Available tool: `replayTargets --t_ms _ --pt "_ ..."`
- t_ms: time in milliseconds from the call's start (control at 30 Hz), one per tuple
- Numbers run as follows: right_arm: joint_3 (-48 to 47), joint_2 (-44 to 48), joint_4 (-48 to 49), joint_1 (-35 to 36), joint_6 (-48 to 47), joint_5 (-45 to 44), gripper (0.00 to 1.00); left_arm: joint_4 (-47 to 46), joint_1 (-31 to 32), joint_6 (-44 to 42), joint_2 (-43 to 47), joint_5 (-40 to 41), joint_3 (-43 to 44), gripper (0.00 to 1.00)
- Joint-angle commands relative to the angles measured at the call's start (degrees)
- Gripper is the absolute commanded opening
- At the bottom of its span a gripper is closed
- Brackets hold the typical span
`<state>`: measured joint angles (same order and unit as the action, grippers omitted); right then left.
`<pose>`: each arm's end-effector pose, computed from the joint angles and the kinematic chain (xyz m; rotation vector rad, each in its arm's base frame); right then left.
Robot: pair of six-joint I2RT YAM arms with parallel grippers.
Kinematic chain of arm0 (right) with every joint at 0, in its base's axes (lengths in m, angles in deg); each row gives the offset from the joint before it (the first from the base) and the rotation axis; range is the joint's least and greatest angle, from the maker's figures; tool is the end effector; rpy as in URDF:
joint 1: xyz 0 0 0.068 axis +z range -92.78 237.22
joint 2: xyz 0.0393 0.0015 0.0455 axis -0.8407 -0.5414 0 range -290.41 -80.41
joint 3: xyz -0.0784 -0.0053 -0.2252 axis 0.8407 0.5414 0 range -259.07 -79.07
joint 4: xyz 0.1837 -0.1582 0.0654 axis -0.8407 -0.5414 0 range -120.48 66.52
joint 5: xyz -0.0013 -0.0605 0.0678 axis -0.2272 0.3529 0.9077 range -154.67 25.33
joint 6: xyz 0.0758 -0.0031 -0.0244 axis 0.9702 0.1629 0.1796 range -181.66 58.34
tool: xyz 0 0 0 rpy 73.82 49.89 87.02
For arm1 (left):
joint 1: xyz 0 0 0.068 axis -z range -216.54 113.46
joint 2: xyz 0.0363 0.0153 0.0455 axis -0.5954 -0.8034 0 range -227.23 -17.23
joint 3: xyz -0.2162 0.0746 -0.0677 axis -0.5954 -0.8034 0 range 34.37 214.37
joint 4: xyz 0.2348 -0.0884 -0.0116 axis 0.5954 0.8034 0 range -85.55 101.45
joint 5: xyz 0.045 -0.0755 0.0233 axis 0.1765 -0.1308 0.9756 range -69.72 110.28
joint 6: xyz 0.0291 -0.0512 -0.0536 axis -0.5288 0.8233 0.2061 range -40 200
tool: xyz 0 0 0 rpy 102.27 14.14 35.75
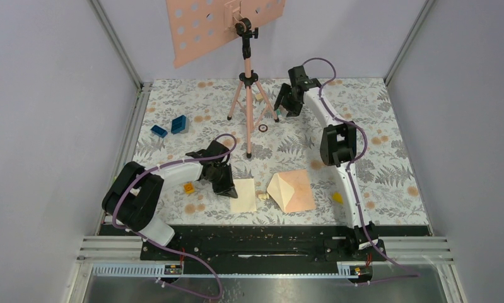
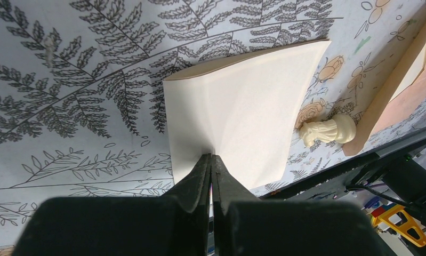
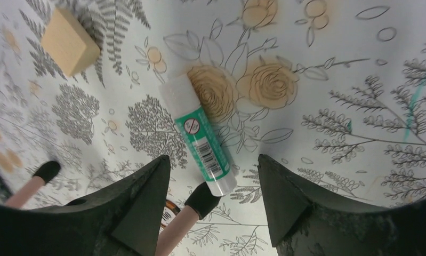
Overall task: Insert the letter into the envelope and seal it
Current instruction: Move the solid glue at the center of the board.
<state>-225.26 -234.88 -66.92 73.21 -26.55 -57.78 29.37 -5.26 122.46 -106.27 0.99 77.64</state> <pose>0.5306 0.1606 0.1260 0.3694 2.5139 0.5181 0.2176 -0.1587 0.0852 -0.2050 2.9847 -0.7117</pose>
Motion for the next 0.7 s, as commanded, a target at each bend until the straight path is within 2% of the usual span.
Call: replayTargets --t_ms 0,100,167,333,567,667 --pt "-2.46 0.69 -5.92 1.07 -6.74 -3.95 0.69 -1.44 -0.19 -0.44 0.68 -0.82 0.24 0.00" --pt "-3.15 0.05 -7.37 1.37 -8.07 -4.31 0.65 -1.52 -0.18 -0.62 0.33 -1.04 0.45 0.00" --pt "-3.62 -0.38 -8.47 1.52 -8.85 -5.80 0.56 -1.62 -0.20 -0.62 0.21 -1.19 0.45 0.00" --pt "-3.75 -0.08 -9.79 1.53 -10.43 -8.57 0.47 -1.81 -0.22 -0.62 0.22 -1.43 0.52 0.00" --pt "-3.62 -0.09 -9.83 1.50 -11.56 -7.69 0.44 -1.90 -0.18 -0.53 0.22 -1.55 0.65 0.00" --pt "-3.07 0.39 -9.66 1.50 -12.72 -7.49 0.51 -1.89 -0.17 -0.53 0.21 -1.53 0.42 0.00"
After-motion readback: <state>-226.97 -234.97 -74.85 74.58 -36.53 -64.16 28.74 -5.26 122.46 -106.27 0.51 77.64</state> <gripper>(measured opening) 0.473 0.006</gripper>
